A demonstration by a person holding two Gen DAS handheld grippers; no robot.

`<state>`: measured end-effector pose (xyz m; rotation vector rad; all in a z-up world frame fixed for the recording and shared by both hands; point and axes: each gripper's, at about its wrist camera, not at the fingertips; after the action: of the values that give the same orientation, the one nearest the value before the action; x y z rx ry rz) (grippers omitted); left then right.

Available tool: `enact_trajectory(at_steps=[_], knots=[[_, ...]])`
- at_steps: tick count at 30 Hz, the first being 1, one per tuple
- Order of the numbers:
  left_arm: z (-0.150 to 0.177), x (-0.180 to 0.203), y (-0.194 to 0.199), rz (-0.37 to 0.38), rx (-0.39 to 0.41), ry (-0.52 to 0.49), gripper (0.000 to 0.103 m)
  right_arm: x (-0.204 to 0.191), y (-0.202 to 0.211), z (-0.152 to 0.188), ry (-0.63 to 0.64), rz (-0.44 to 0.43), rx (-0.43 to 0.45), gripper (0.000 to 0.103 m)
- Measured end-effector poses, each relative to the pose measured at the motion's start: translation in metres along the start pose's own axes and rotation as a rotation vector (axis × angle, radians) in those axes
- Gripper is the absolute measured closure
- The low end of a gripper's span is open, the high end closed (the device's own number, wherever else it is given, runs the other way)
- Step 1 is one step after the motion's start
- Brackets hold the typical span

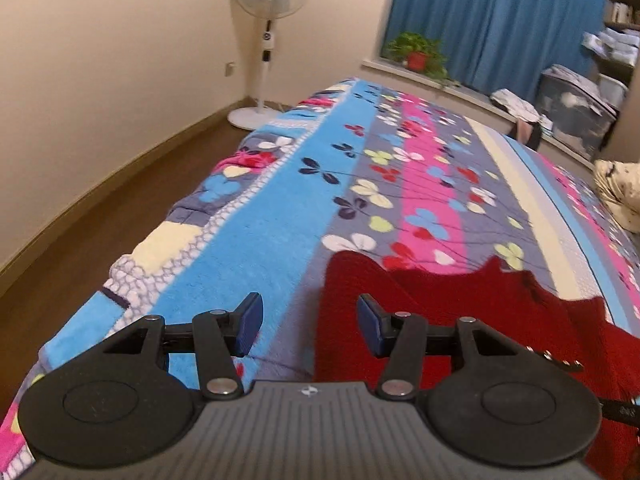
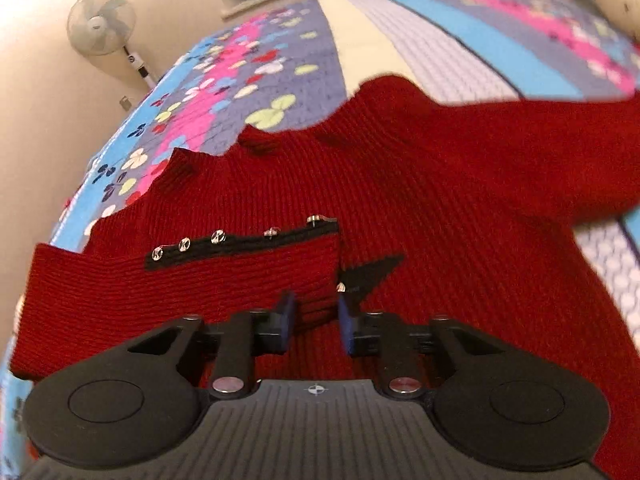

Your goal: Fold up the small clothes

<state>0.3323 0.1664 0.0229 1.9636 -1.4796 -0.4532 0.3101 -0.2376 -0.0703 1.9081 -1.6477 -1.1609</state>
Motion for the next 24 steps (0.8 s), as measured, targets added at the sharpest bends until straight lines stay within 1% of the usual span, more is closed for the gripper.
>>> enact_trajectory(at_steps=[3, 5, 6, 7, 8, 9, 10, 11, 13, 14, 15, 17, 18, 19, 20, 21, 22, 23, 24], knots=[[-0.001, -0.004, -0.009, 0.01, -0.006, 0.028, 0.046, 0.001, 0.019, -0.008, -0.032, -0.024, 0.078, 0.098], [0.003, 0.0, -0.01, 0.023, -0.001, 0.03, 0.046, -0.002, 0.047, -0.017, -0.042, -0.038, 0.179, 0.099], [0.002, 0.001, -0.01, 0.031, 0.004, 0.028, 0.046, -0.005, 0.061, -0.022, -0.031, -0.003, 0.238, 0.099], [0.004, 0.004, -0.011, 0.04, 0.007, 0.025, 0.045, -0.005, 0.073, -0.026, -0.024, 0.05, 0.286, 0.099], [0.004, 0.009, -0.014, 0.052, 0.008, 0.021, 0.045, -0.001, 0.081, -0.029, -0.032, 0.104, 0.316, 0.099], [0.004, 0.011, -0.016, 0.065, 0.005, 0.018, 0.045, 0.005, 0.083, -0.03, -0.047, 0.153, 0.322, 0.099], [0.005, 0.012, -0.018, 0.082, -0.005, 0.016, 0.045, 0.012, 0.077, -0.03, -0.053, 0.19, 0.285, 0.099], [0.007, 0.015, -0.023, 0.1, -0.023, 0.016, 0.045, 0.022, 0.067, -0.029, -0.078, 0.21, 0.226, 0.099], [0.012, 0.018, -0.031, 0.126, -0.067, 0.027, 0.044, 0.041, 0.049, -0.023, -0.177, 0.252, 0.109, 0.099], [0.016, 0.018, -0.034, 0.13, -0.086, 0.032, 0.044, 0.048, 0.041, -0.02, -0.206, 0.268, 0.064, 0.099], [0.019, 0.019, -0.037, 0.14, -0.113, 0.035, 0.043, 0.049, 0.038, -0.018, -0.217, 0.271, 0.046, 0.098], [0.027, 0.019, -0.045, 0.178, -0.179, 0.046, 0.037, 0.049, 0.041, -0.021, -0.242, 0.259, 0.061, 0.097], [0.032, 0.02, -0.05, 0.204, -0.225, 0.055, 0.035, 0.047, 0.042, -0.024, -0.243, 0.248, 0.071, 0.093], [0.037, 0.02, -0.056, 0.224, -0.273, 0.061, 0.035, 0.046, 0.044, -0.027, -0.241, 0.238, 0.083, 0.093], [0.042, 0.022, -0.061, 0.217, -0.307, 0.052, 0.037, 0.048, 0.046, -0.029, -0.242, 0.23, 0.095, 0.093], [0.047, 0.025, -0.064, 0.188, -0.32, 0.006, 0.047, 0.049, 0.048, -0.028, -0.247, 0.229, 0.102, 0.093], [0.051, 0.028, -0.066, 0.16, -0.314, -0.05, 0.053, 0.05, 0.049, -0.029, -0.253, 0.235, 0.105, 0.093], [0.053, 0.029, -0.065, 0.134, -0.291, -0.075, 0.054, 0.052, 0.049, -0.029, -0.263, 0.239, 0.105, 0.093], [0.054, 0.03, -0.063, 0.104, -0.266, -0.085, 0.058, 0.053, 0.047, -0.03, -0.276, 0.238, 0.099, 0.091]])
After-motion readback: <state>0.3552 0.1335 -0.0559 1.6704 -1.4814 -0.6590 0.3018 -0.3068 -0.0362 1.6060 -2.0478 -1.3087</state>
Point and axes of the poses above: each gripper's, at about its wrist camera, not at the fingertips, and y roughly against the way its jaws point, x to its right, z to its underside, and after that the axes turned 4 degrees about -z, right-handed
